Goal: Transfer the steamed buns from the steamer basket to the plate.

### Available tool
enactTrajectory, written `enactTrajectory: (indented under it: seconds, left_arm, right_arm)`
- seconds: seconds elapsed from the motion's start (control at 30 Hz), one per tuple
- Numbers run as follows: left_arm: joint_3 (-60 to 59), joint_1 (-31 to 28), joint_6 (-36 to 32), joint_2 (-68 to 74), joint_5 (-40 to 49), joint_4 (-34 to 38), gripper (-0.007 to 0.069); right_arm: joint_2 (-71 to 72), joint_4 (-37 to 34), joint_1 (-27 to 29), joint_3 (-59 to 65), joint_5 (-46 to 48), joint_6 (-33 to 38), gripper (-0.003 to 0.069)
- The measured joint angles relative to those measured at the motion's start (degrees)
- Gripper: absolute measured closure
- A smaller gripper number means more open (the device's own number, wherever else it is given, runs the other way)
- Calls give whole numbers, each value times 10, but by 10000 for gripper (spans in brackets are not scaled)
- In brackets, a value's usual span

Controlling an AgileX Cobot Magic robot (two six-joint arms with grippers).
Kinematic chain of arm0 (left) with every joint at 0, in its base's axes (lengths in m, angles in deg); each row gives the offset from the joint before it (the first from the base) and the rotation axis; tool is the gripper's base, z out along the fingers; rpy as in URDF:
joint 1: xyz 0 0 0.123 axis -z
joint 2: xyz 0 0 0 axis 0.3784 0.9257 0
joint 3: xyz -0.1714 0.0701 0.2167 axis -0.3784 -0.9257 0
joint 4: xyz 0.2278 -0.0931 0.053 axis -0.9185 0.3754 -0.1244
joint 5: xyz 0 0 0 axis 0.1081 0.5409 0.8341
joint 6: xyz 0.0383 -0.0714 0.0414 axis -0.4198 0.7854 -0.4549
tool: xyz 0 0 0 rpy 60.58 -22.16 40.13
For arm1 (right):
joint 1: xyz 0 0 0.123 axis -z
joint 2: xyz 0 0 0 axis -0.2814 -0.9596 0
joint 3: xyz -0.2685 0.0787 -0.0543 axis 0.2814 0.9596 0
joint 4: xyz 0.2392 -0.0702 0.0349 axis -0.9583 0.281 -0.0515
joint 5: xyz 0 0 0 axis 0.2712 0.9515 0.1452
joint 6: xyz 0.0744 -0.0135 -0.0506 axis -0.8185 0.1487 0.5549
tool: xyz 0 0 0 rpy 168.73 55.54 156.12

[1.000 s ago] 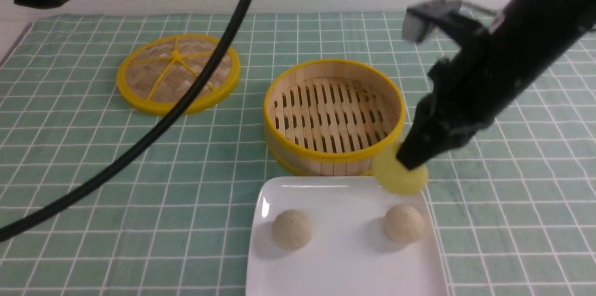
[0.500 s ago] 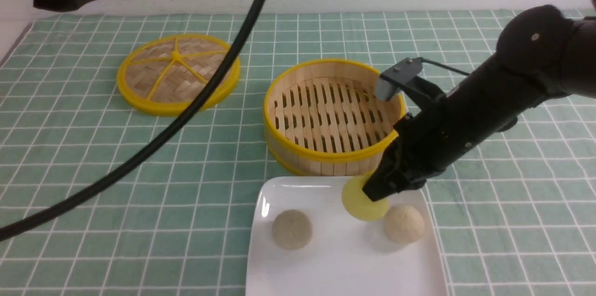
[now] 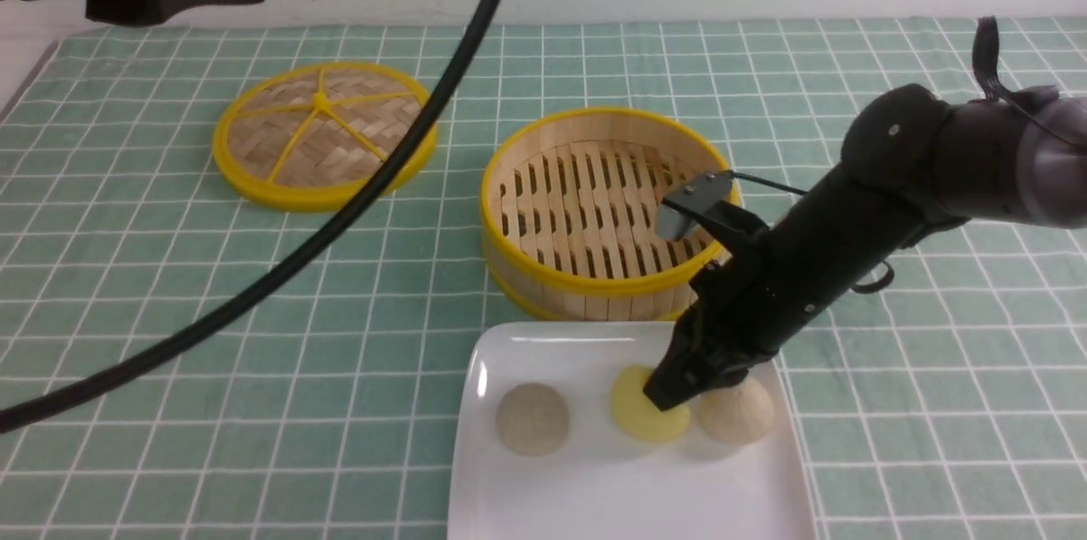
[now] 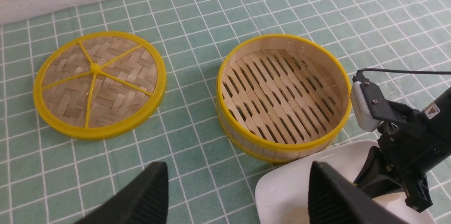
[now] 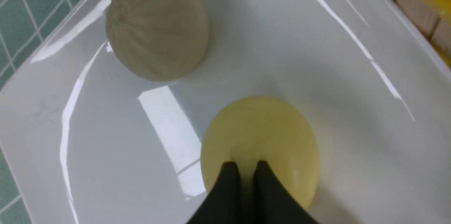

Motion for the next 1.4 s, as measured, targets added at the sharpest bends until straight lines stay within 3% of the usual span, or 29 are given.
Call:
enactTrajectory:
  seconds: [0.1, 0.2, 0.23, 0.27, 0.3, 0.37, 0.43, 0.57, 0.73, 0.83, 1.07, 1.27, 1.4]
  left_arm:
    - [0, 0, 0, 0, 0, 0, 98]
    - [0, 0, 0, 0, 0, 0, 98]
    - [0, 0, 0, 0, 0, 0, 98]
    - [0, 0, 0, 0, 0, 0, 98]
    - [0, 0, 0, 0, 0, 0, 98]
    - [0, 0, 0, 0, -1, 0, 98]
    - [0, 0, 0, 0, -8, 0, 98]
    - [0, 0, 0, 0, -33, 0, 99]
    - [0, 0, 0, 0, -47, 0, 99]
    - [0, 0, 0, 0, -47, 0, 99]
    - [0, 0, 0, 0, -75, 2, 99]
    - [0, 0, 0, 0, -93, 22, 99]
    - [0, 0, 0, 2, -100, 22, 99]
  right_arm:
    - [0, -3, 0, -5, 17, 0, 559]
    - [2, -7, 0, -21, 38, 0, 343]
    - [2, -7, 0, -22, 39, 0, 328]
    - [9, -7, 0, -29, 45, 0, 210]
    - [14, -7, 0, -34, 48, 0, 139]
    - [34, -6, 0, -50, 51, 0, 41]
    - [60, -5, 0, -74, 54, -1, -7]
    - [126, 18, 0, -143, 45, -1, 13]
    - [207, 117, 0, -217, 8, -28, 81]
    - [251, 190, 0, -239, -16, -73, 95]
    - [401, 418, 0, -250, -43, -297, 101]
    - [484, 540, 0, -250, 6, -410, 101]
    - [533, 564, 0, -250, 54, -437, 101]
